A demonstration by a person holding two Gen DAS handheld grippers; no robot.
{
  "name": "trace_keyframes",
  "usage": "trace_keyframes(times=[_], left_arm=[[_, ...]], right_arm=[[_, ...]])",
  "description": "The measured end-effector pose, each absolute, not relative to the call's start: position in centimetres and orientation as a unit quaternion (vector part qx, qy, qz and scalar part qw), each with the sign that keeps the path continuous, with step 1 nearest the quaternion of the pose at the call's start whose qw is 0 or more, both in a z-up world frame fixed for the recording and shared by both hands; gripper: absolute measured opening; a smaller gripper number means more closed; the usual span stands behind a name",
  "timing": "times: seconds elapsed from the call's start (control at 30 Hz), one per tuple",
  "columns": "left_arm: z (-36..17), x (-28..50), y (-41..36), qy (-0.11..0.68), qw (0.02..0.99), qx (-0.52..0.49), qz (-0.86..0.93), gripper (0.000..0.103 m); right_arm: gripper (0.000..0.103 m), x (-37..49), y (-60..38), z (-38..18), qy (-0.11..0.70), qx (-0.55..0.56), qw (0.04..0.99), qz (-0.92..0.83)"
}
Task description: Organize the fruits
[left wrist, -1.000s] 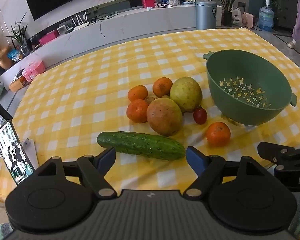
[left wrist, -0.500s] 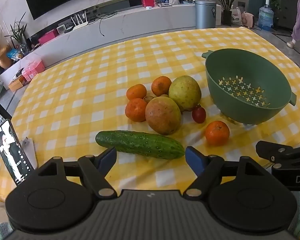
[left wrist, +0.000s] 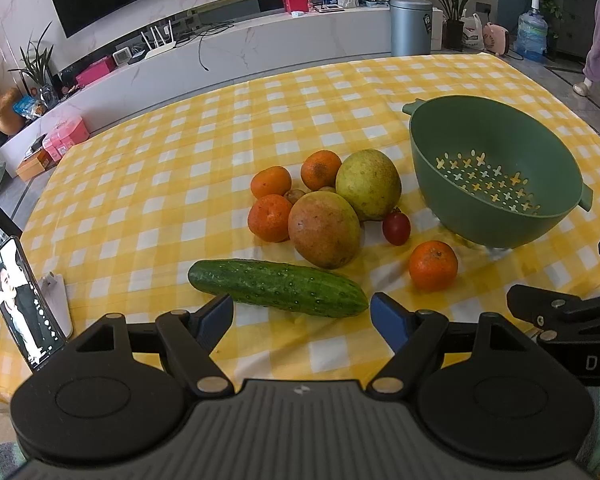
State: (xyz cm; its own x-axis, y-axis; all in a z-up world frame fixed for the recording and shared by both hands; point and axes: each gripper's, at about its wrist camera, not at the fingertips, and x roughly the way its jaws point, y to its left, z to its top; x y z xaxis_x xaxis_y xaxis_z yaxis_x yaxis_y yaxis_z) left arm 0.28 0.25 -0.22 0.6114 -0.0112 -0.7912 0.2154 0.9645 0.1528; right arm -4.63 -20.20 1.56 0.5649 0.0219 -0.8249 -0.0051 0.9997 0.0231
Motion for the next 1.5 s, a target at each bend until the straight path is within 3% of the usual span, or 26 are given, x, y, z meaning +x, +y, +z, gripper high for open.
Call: trace_keyframes(times=[1.5], left_arm=[[-0.29, 0.27, 0.23, 0.436, 0.890, 0.115, -0.063, 0.092]], right_arm=[[0.099, -4.29, -19.73, 1.45, 0.473, 0.001, 0.881, 0.013]])
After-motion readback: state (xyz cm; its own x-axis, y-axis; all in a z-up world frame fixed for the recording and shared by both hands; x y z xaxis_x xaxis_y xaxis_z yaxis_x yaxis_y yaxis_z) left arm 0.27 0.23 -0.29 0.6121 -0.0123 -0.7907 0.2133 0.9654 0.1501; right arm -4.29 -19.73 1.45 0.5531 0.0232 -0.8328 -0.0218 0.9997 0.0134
